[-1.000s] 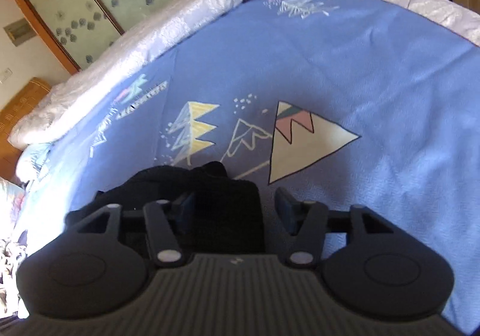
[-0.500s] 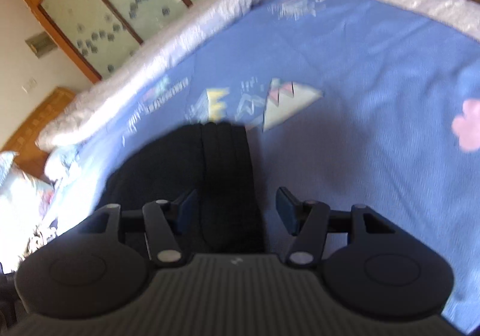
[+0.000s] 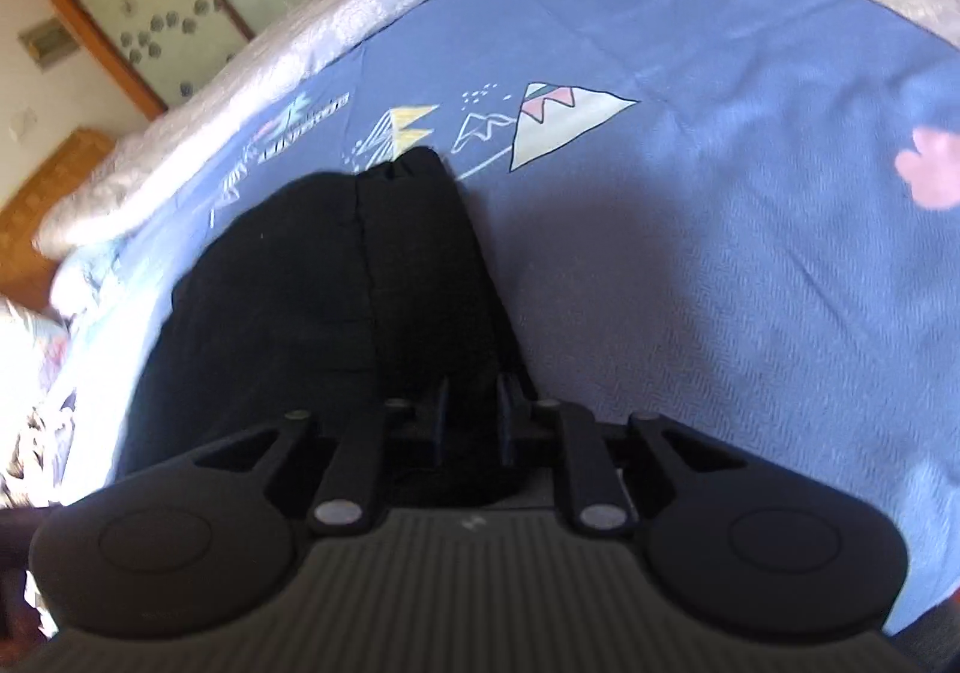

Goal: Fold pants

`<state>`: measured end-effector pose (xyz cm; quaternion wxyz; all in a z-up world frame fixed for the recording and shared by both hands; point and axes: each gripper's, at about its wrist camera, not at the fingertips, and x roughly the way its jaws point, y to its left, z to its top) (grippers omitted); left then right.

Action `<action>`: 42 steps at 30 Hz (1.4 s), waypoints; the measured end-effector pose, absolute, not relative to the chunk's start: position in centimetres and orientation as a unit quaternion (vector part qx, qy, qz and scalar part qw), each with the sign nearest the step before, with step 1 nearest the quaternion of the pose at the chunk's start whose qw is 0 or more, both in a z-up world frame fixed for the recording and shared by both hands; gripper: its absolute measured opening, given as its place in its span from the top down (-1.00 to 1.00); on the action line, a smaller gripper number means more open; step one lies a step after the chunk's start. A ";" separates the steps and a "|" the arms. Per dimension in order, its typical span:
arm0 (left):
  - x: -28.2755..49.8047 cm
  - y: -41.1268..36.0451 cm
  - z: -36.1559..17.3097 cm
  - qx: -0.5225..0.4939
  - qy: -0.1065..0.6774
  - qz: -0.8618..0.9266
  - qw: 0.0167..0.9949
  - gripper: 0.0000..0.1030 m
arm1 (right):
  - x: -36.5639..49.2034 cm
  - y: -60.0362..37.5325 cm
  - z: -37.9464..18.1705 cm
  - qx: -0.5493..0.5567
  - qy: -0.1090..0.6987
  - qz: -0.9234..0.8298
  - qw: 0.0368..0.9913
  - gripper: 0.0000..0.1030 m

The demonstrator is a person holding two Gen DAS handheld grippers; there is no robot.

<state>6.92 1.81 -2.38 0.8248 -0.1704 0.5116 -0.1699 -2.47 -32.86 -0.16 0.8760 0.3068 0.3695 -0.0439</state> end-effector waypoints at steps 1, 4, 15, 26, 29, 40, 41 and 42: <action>6.8 1.9 -2.3 -0.171 0.512 -0.168 0.825 0.40 | -2.6 -33.0 0.0 0.311 0.364 -0.045 0.877 0.53; 6.1 2.4 -1.3 -0.162 0.506 -0.164 0.831 0.28 | -3.4 -33.2 0.8 0.302 0.349 -0.054 0.885 0.35; 1.2 1.6 1.5 -0.048 0.472 -0.112 0.873 0.16 | -6.5 -30.9 2.5 0.305 0.325 -0.054 0.893 0.29; -1.8 0.6 1.2 -0.013 0.466 -0.111 0.878 -0.01 | -6.5 -26.7 2.6 0.272 0.342 -0.013 0.900 0.27; -2.1 0.8 1.0 -0.014 0.467 -0.108 0.877 -0.02 | -6.7 -26.4 2.2 0.274 0.349 -0.014 0.896 0.26; -2.5 1.6 0.5 -0.012 0.468 -0.089 0.879 -0.18 | -7.1 -25.9 1.4 0.292 0.363 -0.029 0.884 0.18; -2.5 1.7 0.4 -0.012 0.468 -0.088 0.879 -0.19 | -7.1 -25.9 1.3 0.294 0.365 -0.030 0.883 0.17; -2.4 1.8 0.4 -0.012 0.469 -0.086 0.879 -0.19 | -7.1 -26.0 1.2 0.296 0.366 -0.030 0.881 0.17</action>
